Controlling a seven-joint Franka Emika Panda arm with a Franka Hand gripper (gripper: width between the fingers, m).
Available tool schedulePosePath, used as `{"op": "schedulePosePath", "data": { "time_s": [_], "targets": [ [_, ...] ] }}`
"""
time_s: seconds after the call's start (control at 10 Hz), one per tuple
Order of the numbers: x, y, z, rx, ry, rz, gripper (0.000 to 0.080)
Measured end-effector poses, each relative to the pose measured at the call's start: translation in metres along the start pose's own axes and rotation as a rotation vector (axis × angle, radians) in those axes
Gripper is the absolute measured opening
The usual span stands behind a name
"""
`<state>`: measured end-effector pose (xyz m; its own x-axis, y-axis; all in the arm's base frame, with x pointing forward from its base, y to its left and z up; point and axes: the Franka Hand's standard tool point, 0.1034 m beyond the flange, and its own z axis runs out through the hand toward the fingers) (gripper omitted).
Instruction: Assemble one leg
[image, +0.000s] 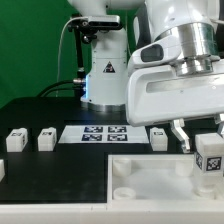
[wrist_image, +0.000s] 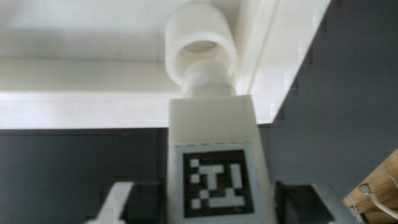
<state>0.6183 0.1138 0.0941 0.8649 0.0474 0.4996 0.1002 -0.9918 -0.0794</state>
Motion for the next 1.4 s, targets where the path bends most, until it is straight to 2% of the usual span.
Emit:
{"op": "schedulePosePath", "data": {
  "time_s": [0.5,1.0,1.4],
  "targets": [
    [-0.003,0.000,-0.001,-0.001,0.004,-0.008,0.0292],
    [-0.018,0.000,0.005,-0.002,-0.002,-0.013,0.0292],
    [-0.014,0.000,0.009,-0.018,0.104,0.013,0.0292]
  ]
}}
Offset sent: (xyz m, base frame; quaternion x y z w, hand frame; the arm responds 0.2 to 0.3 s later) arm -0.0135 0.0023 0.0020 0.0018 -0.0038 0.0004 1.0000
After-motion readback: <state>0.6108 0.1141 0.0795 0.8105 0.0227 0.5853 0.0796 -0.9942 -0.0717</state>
